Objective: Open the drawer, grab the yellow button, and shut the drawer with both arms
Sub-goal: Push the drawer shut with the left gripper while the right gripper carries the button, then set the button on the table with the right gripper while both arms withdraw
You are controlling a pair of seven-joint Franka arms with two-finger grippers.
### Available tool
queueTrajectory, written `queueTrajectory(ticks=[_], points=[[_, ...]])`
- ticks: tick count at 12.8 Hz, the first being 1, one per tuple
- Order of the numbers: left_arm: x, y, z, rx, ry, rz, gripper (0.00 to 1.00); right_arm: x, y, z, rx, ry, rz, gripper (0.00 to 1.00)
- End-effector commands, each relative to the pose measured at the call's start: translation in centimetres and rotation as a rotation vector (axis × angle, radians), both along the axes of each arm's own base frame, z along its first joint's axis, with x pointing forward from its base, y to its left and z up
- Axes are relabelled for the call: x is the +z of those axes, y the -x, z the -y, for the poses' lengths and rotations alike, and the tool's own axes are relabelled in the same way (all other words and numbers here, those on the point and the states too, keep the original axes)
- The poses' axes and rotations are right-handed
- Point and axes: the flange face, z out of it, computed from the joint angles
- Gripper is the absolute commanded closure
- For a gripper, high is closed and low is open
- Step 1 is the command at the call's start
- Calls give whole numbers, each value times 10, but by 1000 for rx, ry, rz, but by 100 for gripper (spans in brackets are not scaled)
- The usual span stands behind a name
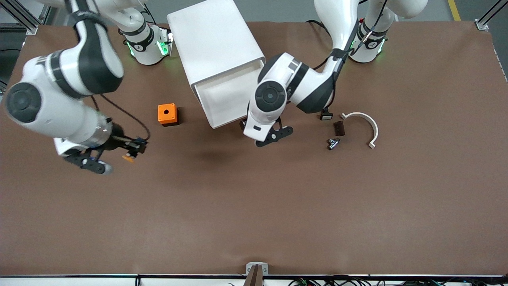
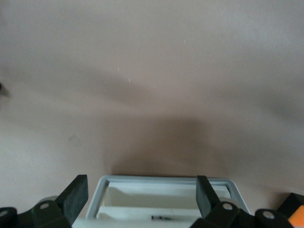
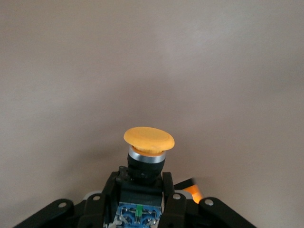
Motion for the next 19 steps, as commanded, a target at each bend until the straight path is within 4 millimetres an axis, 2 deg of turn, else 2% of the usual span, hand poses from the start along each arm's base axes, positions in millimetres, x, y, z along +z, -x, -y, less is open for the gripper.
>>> queueTrajectory(ticks=[1,3,5,7,9,11,12,14,15,16,17,18,19], points=[[-2,34,27,-1,-26,-8,0,-40,-20,62,89,-19,2,98],[-17,70,51,-21,-54,-37,0,-71,-30,93,161,-29,12,98],[-27,96,70,-47,-63,-50,0,-104,-37,117,267,-11,36,98],[-29,117,83,-64,-74,-57,0,-152,-37,134,333,-15,44,98],[-29,138,95,-58,-78,-68,0,-196,-36,142,360,-12,50,98],[-26,146,100,-71,-69,-75,0,-227,-35,141,357,-19,43,96],[-30,151,105,-78,-64,-79,0,-243,-32,146,343,-14,52,96],[-33,161,110,-106,-65,-80,0,-258,-30,142,345,-12,55,95],[-28,158,107,-107,-59,-79,0,-264,-30,142,338,-8,63,94],[-22,139,98,-83,-50,-71,0,-266,-30,141,338,-6,62,92],[-13,109,81,-40,-38,-57,0,-269,-30,141,335,-8,58,86],[-5,71,55,13,-27,-49,0,-268,-30,141,332,-7,61,71],[12,39,28,13,-4,-19,0,-269,-30,141,332,-8,59,52]])
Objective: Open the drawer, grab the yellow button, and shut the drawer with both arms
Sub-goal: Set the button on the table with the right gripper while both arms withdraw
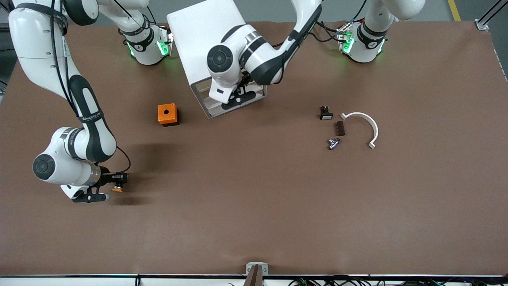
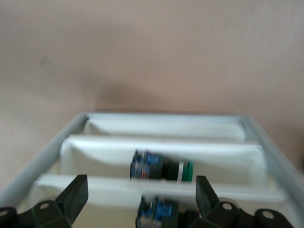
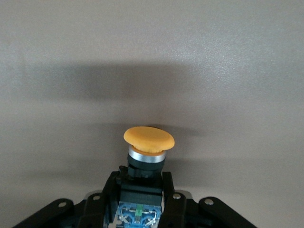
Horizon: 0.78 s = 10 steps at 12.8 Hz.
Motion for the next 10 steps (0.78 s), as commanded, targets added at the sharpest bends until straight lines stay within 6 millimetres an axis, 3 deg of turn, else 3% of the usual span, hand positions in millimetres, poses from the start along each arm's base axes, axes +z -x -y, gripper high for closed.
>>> queueTrajectory(ticks=[1,2,3,5,7,10], points=[[51,-88,-78,23,34,86,0,3,0,1,-4,-9,7,37],[72,-122,-116,46,16,147,0,8,-1,-1,-2,-9,10,27],[83,-150,-151,83,0,179,0,13,-3,-1,-2,-10,16,26],[111,-184,-204,119,-13,238,0,42,-3,-2,1,-14,20,0],[144,-216,-275,98,-34,301,0,84,-2,-2,8,-16,42,0],[175,-234,-355,8,-84,312,0,145,2,-1,14,-12,86,0]])
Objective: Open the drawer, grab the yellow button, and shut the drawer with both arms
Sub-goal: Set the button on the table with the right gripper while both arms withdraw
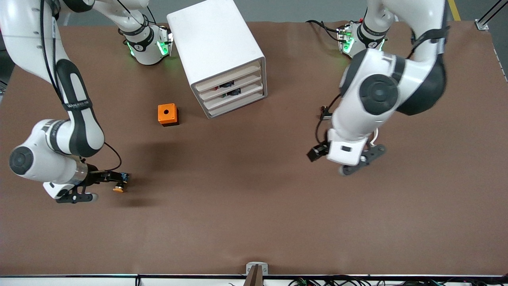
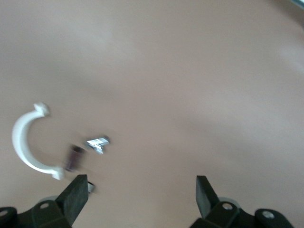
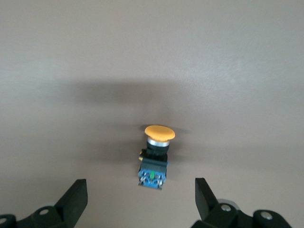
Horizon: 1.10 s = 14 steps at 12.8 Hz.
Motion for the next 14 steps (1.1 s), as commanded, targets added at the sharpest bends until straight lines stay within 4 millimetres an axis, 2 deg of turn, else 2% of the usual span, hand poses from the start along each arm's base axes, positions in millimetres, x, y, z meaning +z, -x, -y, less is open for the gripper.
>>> queueTrajectory(ticks=[1,2,4,6,9,11,14], points=[[43,-1,-58,-122,-34,36,0,59,14,4,3,-2,19,0],[61,0,-79,-168,-28,47,0,80,19,5,-14,-4,19,0],[86,8,-136,-222,-21,4,0,124,31,2,-64,6,26,0],[92,11,-181,-271,-9,-46,0,162,42,-1,-84,33,41,0],[118,25,-216,-346,10,-45,0,210,64,-5,-77,45,47,0],[132,35,-239,-361,39,-47,0,237,71,-3,-77,49,47,0],[144,54,-248,-384,75,-46,0,282,82,-3,-126,48,59,0]])
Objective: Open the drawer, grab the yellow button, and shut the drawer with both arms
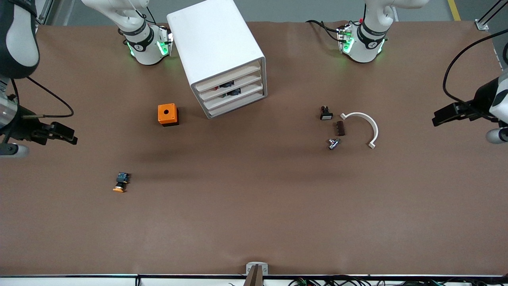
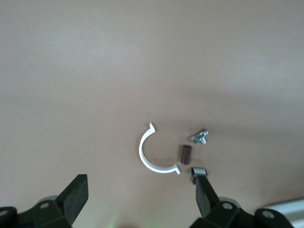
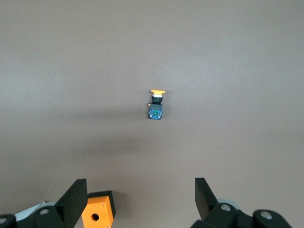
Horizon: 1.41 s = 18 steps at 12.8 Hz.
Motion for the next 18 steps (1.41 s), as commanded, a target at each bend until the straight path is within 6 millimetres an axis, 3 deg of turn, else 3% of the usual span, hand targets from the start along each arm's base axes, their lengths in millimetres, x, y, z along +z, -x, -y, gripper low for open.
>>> queueTrajectory(ticks=[1,4,8,18], points=[[13,26,-4,-30,31,22,0,44,16,2,-95,16,43,0],[12,55,-15,-10,28,60,0,72,35,4,-123,12,72,0],[11,68,-2,-36,14,57,0,94,50,5,-126,10,93,0],[8,67,4,-41,11,42,0,94,57,2,-114,34,85,0]])
